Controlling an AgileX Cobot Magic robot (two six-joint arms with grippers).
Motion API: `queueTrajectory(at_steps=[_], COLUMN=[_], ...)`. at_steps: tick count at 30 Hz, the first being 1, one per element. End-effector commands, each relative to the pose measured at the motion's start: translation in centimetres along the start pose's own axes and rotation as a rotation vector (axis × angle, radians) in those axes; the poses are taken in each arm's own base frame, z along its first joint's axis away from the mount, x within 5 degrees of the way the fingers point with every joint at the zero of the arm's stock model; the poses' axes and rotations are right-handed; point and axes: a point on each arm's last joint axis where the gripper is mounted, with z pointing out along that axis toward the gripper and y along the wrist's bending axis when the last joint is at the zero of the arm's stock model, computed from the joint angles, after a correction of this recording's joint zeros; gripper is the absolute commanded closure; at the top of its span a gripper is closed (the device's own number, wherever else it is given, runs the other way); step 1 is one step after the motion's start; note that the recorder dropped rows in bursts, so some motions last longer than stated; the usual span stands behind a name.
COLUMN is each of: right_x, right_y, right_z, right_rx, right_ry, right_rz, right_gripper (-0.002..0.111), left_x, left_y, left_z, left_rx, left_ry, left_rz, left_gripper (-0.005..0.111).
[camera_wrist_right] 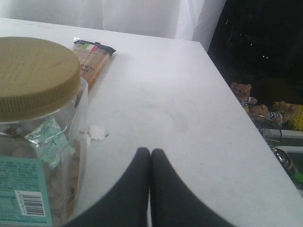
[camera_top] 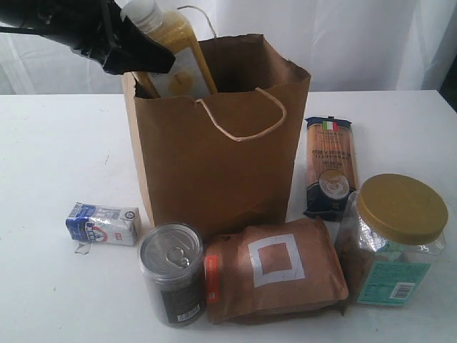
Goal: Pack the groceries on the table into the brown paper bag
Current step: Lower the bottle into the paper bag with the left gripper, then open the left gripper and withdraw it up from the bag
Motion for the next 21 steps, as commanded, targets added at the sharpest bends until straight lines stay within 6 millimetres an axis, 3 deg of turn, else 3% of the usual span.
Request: queueTrajectory(at_steps=[1, 7, 21], right_x=[0.0, 0.0, 0.0], right_y=[0.0, 0.0, 0.0], right_z=[0.0, 0.0, 0.0], right_rx=[0.001, 0.001, 0.001], right_ry=[-0.009, -0.009, -0.009], right_rz=[-0.002, -0.002, -0.002], right_gripper=[0.108, 0.108, 0.108], left_x=[-1.6, -1.7, -2.0], left_y=[-0.4, -0.1, -0.6], left_z=[-1.0, -1.0, -2.0], left_rx=[-0.011, -0.040, -0.048], left_ry=[-0.090, -0.101, -0.091], left_rz=[-0.028, -0.059, -0.009], left_gripper=[0.054, 0.038, 0.038])
